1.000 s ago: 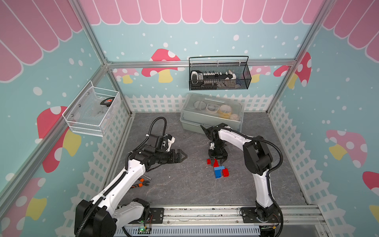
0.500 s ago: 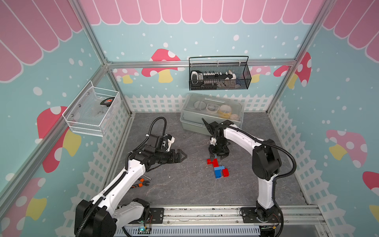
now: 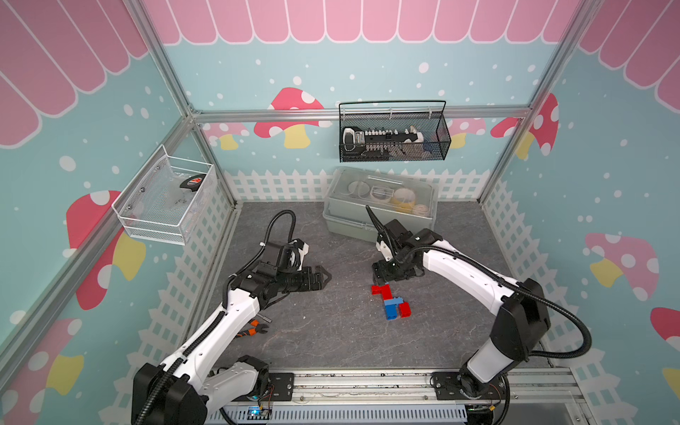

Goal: Assemble a giraffe with lego
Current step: Reset both arms

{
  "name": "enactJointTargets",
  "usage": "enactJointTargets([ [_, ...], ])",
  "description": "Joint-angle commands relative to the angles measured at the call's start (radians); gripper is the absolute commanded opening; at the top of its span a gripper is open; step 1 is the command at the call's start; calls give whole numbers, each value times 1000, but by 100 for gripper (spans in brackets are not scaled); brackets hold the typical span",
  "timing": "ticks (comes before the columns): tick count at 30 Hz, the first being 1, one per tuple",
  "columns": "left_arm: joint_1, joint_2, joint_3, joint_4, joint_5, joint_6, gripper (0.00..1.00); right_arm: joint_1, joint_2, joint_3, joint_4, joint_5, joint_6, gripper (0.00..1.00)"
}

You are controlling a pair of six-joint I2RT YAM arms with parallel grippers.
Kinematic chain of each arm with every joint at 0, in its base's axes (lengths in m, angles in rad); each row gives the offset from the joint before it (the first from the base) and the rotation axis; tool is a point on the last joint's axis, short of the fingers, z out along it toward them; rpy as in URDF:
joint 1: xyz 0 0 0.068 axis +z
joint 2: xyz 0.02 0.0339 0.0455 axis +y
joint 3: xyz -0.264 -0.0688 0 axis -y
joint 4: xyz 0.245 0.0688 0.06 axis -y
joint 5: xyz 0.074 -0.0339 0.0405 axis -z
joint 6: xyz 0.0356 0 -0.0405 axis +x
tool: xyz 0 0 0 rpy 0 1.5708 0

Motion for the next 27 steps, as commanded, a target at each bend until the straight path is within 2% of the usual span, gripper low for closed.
enactJointTargets([
  [1, 2, -29, -16, 50, -95, 22, 99, 2, -124, -125, 196, 35, 4, 86],
  [10, 60, -116, -70, 110, -287, 89, 99, 2, -370, -397, 356, 133, -73, 89],
  [15, 106, -199, -161, 212, -378, 139, 99, 2, -494, -544, 445, 208, -134, 89],
  [17, 142, -224, -197, 273, -384, 171, 99, 2, -576, -624, 516, 247, -181, 89],
  [20, 232, -233, -248, 372, -326, 205, 99, 0, -707, -736, 614, 321, -257, 89],
  [23, 270, -201, -293, 518, -346, 233, 99, -4, -822, -835, 708, 395, -327, 90],
  [27, 305, -16, -276, 662, -399, 270, 99, -30, -875, -886, 768, 478, -394, 91],
])
